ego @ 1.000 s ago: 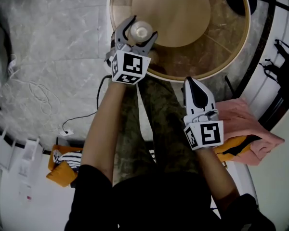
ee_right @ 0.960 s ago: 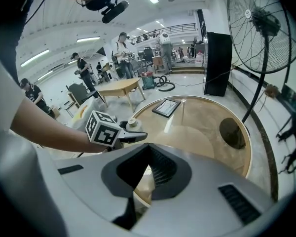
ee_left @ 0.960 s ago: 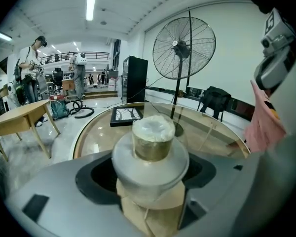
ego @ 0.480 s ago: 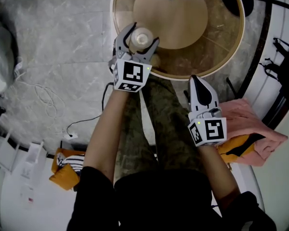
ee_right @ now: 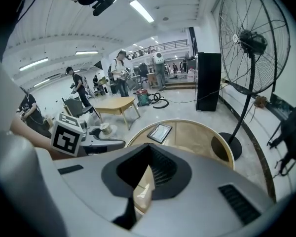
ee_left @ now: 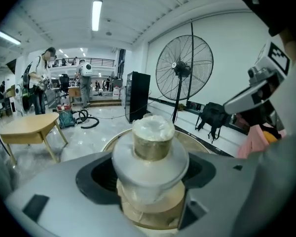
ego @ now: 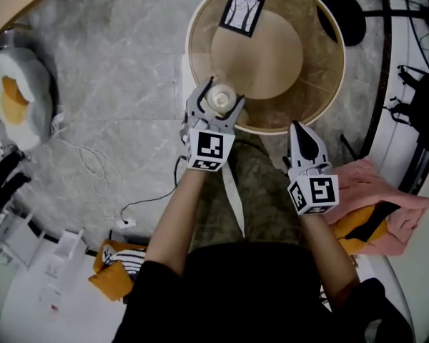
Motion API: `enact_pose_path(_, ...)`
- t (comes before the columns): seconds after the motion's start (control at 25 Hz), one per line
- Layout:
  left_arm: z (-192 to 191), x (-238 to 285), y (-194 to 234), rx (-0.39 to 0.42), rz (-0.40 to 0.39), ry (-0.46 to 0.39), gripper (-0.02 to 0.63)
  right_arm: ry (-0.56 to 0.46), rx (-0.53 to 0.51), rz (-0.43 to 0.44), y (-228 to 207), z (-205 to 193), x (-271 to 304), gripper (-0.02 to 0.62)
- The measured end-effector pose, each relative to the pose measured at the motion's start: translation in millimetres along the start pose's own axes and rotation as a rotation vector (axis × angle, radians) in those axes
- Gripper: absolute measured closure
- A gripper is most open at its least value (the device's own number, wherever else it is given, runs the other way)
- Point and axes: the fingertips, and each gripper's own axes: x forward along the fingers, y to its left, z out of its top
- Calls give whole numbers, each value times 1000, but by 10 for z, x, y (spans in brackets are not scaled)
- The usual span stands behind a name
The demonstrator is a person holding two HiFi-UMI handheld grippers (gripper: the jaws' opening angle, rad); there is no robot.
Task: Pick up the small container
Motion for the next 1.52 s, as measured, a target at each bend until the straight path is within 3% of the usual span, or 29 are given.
enact_pose_path(0.24,678,-541,-137,-45,16,-15,253,-53,-5,-27,-52,593,-448,574)
enact_pose_path(0.6,1755,-1426,-224,-105,43,-43,253,-120,-12,-14,197,1495,-1189,574)
enact_pose_path(0.96,2791,-2147,-511,-49,46,-116,253,-289,-62,-18,245,2459,-1870,574)
enact_pose_path(1.12,3061,-2387,-627,-42,43,-101,253,-323,-77,-35,119,2670,-2194,574)
enact_pose_path(1.32,3381,-2559,-672,-4,49,-127,253,-399,-173,-81,25,2994,-2547,574)
enact_pose_path(1.52,3612,-2640,-616,7,75,-164,253,-443,-144,-111,-105,3099,-2759,574)
